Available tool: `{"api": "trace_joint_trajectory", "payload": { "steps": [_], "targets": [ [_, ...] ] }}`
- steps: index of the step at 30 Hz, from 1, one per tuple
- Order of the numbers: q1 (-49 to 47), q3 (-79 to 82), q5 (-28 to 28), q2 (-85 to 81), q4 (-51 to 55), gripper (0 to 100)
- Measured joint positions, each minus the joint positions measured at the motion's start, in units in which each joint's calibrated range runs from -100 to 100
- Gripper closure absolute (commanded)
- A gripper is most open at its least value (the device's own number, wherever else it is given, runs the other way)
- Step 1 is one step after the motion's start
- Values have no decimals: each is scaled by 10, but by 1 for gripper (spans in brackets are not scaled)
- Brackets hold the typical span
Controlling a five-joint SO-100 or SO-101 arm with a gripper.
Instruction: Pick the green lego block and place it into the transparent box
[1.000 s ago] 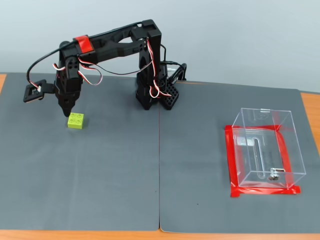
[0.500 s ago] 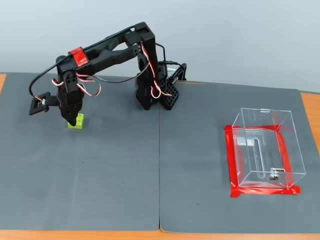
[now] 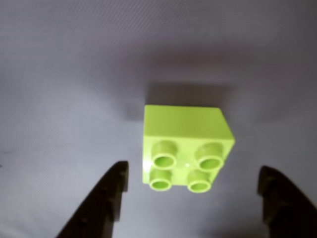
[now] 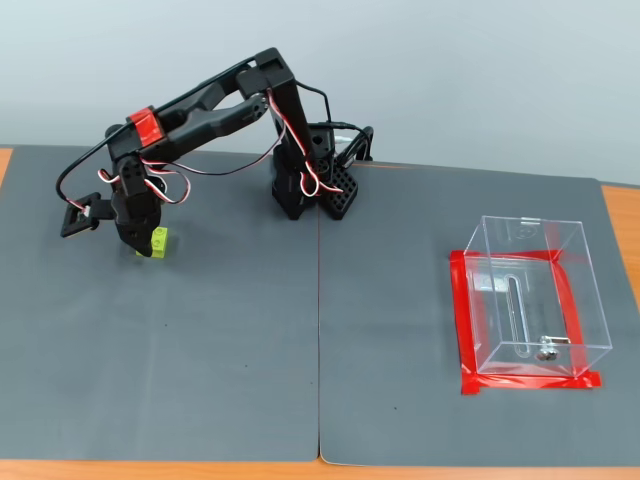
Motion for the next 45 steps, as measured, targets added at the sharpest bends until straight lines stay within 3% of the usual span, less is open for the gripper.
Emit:
{"api": "trace_joint_trajectory", "payload": {
  "steps": [45],
  "targets": [
    [14,58,3,23,-75,71]
  ]
}}
